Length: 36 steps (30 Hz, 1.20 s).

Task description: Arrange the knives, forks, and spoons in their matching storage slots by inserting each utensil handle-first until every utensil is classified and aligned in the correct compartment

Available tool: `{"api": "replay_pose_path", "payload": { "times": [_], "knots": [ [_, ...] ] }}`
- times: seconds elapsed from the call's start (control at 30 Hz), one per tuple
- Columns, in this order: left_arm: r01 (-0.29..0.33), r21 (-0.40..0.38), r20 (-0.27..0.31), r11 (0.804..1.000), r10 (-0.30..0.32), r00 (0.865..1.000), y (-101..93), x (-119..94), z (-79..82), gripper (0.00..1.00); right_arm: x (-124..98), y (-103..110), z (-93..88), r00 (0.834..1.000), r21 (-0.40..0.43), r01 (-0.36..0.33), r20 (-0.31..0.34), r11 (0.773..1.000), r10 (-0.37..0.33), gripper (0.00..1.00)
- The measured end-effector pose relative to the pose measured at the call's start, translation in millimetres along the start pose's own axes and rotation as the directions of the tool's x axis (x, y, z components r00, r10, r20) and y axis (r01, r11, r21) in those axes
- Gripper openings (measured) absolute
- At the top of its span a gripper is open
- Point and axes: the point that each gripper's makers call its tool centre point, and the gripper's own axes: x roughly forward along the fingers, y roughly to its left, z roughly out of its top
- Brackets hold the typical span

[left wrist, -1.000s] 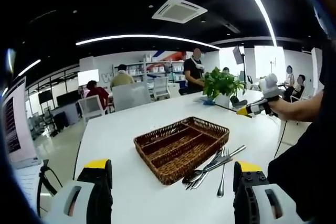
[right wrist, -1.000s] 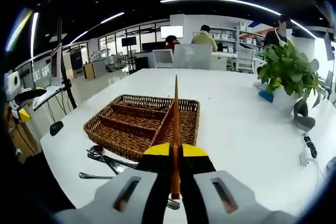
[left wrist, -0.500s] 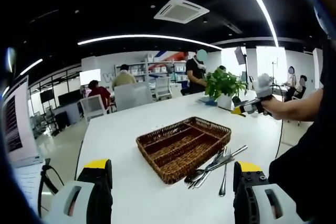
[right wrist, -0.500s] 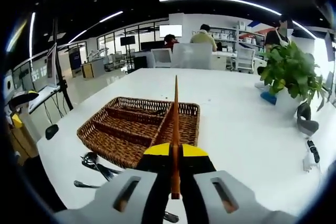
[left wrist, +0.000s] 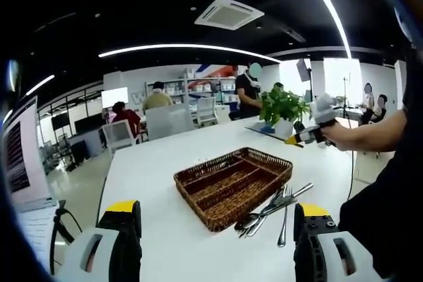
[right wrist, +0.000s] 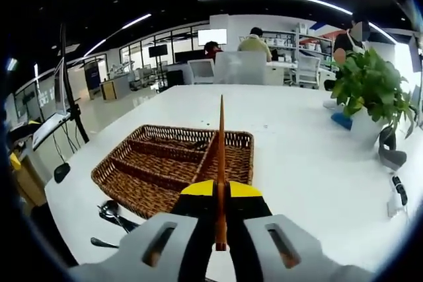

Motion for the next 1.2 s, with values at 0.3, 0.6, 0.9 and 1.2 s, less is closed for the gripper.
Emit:
{"api": "replay_pose_path", "payload": {
  "times": [0.3, 0.6, 0.9, 1.2],
  "knots": [
    [-0.001, -0.004, 0.000, 1.000, 0.001, 1.000, 0.9, -0.9, -1.4, 1.00, 7.1, -0.8, -2.7, 1.000, 0.001, 0.011, -0.008, 1.000, -0.011, 0.01],
    [-0.009, -0.014, 0.001, 1.000, 0.009, 1.000, 2.8, -2.6, -4.3, 1.00, 16.6, -4.9, -19.6, 0.998, -0.011, 0.024, -0.053, 1.000, -0.025, 0.01],
    [-0.013, -0.018, -0.002, 1.000, 0.013, 1.000, 4.3, -3.0, -5.7, 1.00, 25.1, -4.6, -35.3, 0.995, -0.005, 0.030, -0.090, 1.000, -0.031, 0.01],
    [-0.021, -0.022, -0.004, 1.000, 0.021, 1.000, 5.7, -4.8, -7.7, 1.00, 37.2, -5.0, -49.2, 0.991, 0.001, 0.030, -0.134, 1.000, -0.030, 0.01]
  ]
}}
